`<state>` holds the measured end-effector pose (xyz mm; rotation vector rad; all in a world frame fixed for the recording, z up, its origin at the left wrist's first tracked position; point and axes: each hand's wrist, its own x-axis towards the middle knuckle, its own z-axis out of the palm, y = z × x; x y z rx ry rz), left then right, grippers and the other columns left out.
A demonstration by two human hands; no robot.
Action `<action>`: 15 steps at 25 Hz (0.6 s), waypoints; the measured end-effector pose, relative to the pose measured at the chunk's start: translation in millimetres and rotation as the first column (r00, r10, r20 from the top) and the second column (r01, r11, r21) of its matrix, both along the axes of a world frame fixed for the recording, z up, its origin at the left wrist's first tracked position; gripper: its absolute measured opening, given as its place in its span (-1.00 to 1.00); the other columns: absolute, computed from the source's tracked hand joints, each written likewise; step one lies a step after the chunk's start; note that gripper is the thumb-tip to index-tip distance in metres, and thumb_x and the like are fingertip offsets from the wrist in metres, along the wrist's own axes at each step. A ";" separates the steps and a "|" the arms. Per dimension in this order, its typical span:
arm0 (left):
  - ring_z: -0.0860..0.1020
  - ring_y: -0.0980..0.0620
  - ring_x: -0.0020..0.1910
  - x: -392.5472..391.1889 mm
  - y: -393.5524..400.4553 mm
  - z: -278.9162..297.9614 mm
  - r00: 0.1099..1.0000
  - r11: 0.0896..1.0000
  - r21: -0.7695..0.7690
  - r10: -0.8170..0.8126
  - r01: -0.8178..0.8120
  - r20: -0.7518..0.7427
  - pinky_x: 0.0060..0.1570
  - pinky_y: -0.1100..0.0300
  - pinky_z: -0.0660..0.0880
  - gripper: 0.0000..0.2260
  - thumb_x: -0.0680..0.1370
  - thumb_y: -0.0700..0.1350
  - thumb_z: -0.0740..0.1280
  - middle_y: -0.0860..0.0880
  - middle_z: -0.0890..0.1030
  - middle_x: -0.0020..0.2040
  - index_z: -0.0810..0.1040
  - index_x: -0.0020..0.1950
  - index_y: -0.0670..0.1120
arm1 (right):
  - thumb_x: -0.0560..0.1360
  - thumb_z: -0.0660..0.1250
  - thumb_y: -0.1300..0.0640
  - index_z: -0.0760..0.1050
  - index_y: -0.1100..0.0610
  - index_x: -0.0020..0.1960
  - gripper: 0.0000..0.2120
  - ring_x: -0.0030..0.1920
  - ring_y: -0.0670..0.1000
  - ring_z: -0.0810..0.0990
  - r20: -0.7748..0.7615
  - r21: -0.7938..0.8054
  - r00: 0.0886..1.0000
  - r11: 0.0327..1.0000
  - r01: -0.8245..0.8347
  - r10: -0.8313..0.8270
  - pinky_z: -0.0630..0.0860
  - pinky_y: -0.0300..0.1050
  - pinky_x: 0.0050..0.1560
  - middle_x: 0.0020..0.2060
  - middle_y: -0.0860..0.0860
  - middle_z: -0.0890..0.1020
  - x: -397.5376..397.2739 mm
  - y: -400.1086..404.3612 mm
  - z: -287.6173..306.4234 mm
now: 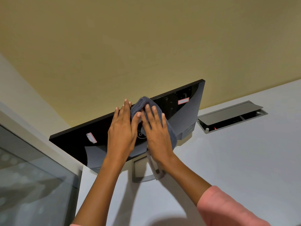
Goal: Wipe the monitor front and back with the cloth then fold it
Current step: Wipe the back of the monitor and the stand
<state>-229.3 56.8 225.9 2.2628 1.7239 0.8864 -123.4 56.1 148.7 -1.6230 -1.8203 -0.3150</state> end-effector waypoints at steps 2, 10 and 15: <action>0.02 0.02 0.52 0.7 0.2 -0.7 1.000 1.000 0.017 0.006 -0.006 0.004 0.38 0.02 0.16 -0.39 0.55 0.20 -0.08 0.02 0.23 0.50 0.01 0.55 -0.03 | 0.40 -0.12 0.37 0.05 0.14 0.52 -0.33 0.52 0.16 0.02 -0.024 0.045 0.999 0.999 0.030 -0.029 0.11 0.21 0.46 0.52 0.12 0.09 11.8 3.4 10.8; 0.06 -0.05 0.51 12.0 1.6 -0.4 1.000 0.997 0.076 -0.018 0.020 -0.022 0.44 0.06 0.08 -0.44 0.60 0.15 -0.03 -0.11 0.27 0.48 0.14 0.52 -0.12 | 0.40 0.29 0.46 -0.18 0.27 0.51 -0.14 0.51 0.22 -0.16 -0.281 -0.166 0.937 0.972 0.165 -0.207 0.13 0.20 0.46 0.49 0.22 -0.17 39.0 4.2 -16.5; 0.00 0.10 0.50 28.0 9.8 -3.2 0.982 0.979 0.110 -0.159 0.169 -0.097 0.44 0.25 -0.14 -0.45 0.63 0.15 -0.08 -0.07 0.18 0.52 0.06 0.53 -0.12 | 0.35 0.43 0.32 -0.02 0.25 0.48 -0.13 0.49 0.29 0.05 -0.137 -0.139 0.984 0.986 0.091 -0.110 0.25 0.24 0.39 0.48 0.26 0.06 13.1 -11.2 -39.9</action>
